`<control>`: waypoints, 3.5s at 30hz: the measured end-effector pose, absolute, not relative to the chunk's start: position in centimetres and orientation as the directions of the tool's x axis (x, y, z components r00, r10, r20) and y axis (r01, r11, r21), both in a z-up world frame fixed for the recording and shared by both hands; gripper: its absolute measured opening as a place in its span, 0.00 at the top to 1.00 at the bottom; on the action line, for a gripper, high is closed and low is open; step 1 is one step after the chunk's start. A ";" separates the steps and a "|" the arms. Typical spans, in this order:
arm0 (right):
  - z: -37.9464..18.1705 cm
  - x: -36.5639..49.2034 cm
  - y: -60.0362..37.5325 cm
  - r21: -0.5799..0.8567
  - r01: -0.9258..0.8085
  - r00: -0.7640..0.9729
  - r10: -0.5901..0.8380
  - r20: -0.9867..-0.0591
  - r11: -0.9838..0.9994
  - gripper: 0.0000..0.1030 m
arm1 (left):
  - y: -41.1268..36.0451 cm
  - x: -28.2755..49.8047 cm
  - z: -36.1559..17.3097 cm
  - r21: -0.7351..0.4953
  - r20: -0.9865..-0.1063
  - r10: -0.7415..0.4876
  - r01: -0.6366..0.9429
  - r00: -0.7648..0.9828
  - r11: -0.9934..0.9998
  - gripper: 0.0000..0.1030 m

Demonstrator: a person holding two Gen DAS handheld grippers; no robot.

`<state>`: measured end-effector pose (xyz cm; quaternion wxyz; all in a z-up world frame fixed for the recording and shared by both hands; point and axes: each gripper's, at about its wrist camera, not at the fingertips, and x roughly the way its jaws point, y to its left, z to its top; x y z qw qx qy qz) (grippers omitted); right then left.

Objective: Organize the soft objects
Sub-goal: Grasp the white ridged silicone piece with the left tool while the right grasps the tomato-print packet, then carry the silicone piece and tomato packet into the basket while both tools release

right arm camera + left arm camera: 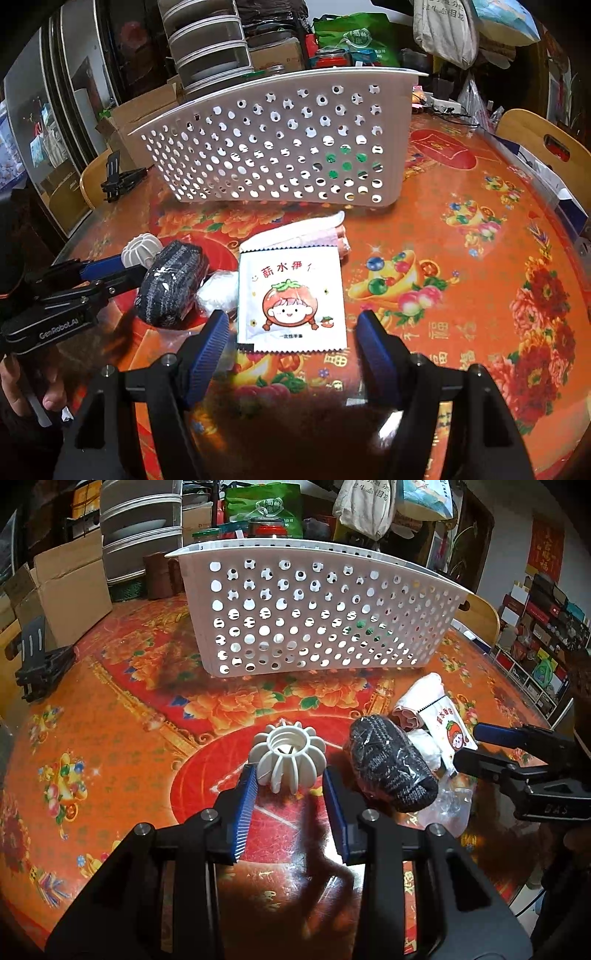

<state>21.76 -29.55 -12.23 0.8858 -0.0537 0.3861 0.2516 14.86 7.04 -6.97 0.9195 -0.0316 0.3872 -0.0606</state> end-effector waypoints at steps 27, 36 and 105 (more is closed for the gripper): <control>-12.6 21.8 -27.0 -0.045 -0.524 0.598 0.330 -0.730 0.851 0.55 | 7.2 14.3 -6.5 -0.121 -0.686 -0.161 0.107 0.710 0.987 0.68; -12.4 21.5 -27.8 -0.016 -0.526 0.600 0.357 -0.716 0.850 0.76 | 7.3 14.1 -6.5 -0.123 -0.676 -0.165 0.111 0.718 0.986 0.68; -0.9 40.0 -22.1 -0.083 -0.449 0.579 0.219 -0.785 0.890 0.64 | 7.7 37.3 3.2 -0.086 -0.825 -0.081 0.018 0.560 0.996 0.52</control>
